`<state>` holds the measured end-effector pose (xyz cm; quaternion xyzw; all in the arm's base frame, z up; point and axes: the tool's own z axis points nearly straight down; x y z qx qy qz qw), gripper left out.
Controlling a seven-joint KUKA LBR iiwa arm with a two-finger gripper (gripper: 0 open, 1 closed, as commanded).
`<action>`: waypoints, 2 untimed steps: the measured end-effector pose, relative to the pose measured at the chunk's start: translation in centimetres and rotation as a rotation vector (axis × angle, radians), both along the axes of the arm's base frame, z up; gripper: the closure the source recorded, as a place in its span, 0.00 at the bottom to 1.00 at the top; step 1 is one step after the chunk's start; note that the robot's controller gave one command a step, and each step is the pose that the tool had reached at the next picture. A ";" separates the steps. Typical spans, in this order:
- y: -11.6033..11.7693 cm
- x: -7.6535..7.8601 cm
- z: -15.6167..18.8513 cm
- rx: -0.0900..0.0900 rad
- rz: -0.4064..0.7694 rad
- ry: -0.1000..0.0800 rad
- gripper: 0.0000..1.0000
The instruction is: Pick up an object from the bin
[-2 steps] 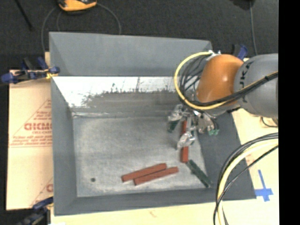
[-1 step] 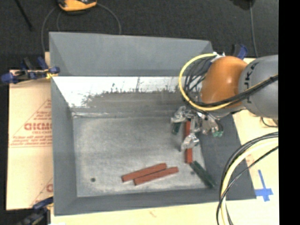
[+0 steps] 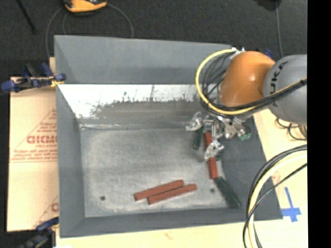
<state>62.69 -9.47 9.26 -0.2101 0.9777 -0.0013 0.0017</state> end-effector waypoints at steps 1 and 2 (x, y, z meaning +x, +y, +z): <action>-4.3 -0.6 -1.4 0.009 0.005 -0.006 1.00; -4.3 -0.6 -1.4 0.010 0.004 -0.006 1.00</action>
Offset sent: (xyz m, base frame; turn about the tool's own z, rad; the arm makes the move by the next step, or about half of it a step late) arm 0.0000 0.0000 0.0000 0.0000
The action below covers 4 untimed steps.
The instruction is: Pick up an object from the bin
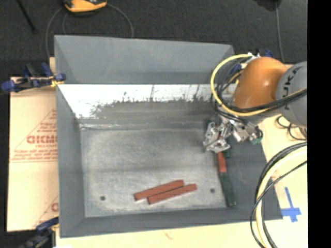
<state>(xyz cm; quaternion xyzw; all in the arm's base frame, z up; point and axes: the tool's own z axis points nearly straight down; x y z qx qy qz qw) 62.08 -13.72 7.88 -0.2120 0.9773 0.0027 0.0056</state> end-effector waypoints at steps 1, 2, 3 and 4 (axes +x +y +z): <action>3.6 1.6 3.5 -0.007 0.042 0.004 0.00; 3.7 1.6 3.5 -0.006 0.042 0.004 0.00; 1.8 0.3 2.7 -0.008 0.122 0.001 0.00; -0.4 1.4 1.2 0.013 0.360 0.021 0.00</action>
Offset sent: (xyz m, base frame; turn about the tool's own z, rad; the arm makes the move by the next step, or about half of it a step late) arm 0.0000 0.0000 0.0000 0.0000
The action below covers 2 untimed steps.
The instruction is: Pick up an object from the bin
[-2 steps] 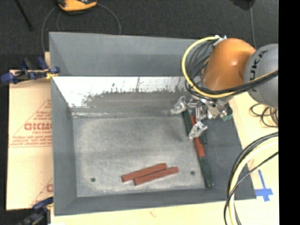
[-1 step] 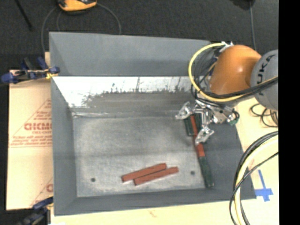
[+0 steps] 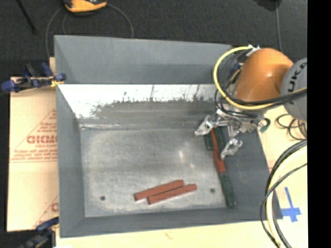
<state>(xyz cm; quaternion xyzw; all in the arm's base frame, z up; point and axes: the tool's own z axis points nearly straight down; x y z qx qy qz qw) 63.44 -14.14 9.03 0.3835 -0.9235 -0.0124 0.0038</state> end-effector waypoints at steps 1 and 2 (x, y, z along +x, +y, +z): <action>0.4 -0.1 0.3 -0.007 0.016 -0.021 0.00; 0.4 1.7 -1.5 0.000 0.273 0.005 1.00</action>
Offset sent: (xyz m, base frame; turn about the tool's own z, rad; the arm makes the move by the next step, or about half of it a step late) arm 0.0183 -0.0013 -0.0203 -0.2789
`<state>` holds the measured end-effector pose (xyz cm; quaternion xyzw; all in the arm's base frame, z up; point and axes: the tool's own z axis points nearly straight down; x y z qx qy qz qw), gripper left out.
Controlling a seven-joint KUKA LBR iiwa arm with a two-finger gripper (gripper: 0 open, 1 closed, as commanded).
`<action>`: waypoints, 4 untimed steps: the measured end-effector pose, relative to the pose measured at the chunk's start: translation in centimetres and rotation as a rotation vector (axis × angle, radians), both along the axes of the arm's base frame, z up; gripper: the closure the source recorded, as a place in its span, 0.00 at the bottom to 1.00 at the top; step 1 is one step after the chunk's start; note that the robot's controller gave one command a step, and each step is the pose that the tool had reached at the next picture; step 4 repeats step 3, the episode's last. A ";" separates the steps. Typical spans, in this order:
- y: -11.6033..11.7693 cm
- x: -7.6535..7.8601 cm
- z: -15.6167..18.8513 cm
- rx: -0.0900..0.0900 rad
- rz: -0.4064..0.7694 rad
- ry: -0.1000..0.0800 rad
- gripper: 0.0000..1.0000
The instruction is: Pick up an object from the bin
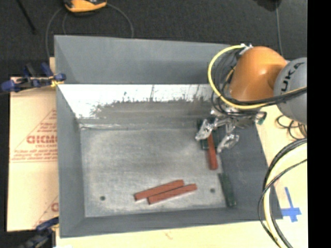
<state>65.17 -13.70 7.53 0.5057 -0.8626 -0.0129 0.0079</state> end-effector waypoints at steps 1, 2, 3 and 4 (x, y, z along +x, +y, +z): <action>0.0 0.0 0.0 0.000 -0.001 0.000 1.00; 0.0 -0.1 0.1 0.000 -0.001 -0.001 1.00; -1.3 -1.3 2.0 0.008 0.047 -0.027 1.00; -1.3 -1.3 2.0 0.008 0.047 -0.027 1.00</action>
Offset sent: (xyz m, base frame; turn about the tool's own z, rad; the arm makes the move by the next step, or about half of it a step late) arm -0.0051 -0.0051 0.0321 0.0137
